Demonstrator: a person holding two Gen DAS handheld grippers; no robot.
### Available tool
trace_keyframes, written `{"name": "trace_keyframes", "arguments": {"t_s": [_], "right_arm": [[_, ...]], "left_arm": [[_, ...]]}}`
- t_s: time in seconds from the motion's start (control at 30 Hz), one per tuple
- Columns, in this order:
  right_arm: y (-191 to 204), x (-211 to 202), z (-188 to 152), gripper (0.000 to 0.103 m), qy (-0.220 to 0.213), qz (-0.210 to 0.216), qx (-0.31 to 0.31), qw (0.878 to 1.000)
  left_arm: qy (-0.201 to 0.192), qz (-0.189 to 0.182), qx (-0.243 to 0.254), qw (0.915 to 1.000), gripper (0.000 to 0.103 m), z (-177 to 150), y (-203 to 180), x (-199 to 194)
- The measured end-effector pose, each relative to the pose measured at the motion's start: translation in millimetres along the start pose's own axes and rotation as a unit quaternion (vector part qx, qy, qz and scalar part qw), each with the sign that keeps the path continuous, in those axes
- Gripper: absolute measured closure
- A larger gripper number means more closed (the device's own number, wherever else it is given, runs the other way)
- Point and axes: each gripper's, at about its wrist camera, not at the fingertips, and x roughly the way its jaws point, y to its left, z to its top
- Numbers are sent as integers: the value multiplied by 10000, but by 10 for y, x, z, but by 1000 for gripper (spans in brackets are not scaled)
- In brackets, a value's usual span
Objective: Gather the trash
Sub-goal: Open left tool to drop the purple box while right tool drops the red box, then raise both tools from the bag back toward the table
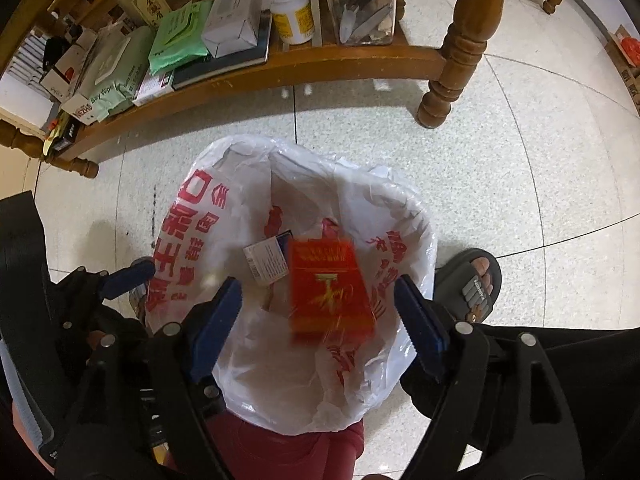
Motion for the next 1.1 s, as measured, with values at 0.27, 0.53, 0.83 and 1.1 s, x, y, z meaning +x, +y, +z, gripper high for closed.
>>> {"name": "trace_keyframes", "arguments": {"t_s": [0.27, 0.53, 0.83, 1.1], "right_arm": [[-23, -61, 14, 25, -119, -15, 69, 9999], [-36, -145, 23, 24, -263, 29, 140, 9996], [-70, -338, 9, 23, -501, 133, 261, 9983], [-132, -725, -34, 22, -816, 248, 357, 9957]], "left_arm": [[-174, 132, -58, 9997, 10, 10, 29, -81], [-343, 218, -42, 9992, 8, 2, 48, -154], [-614, 385, -231, 9971, 8, 12, 114, -290], [-1020, 310, -347, 9937, 8, 52, 110, -642]]}}
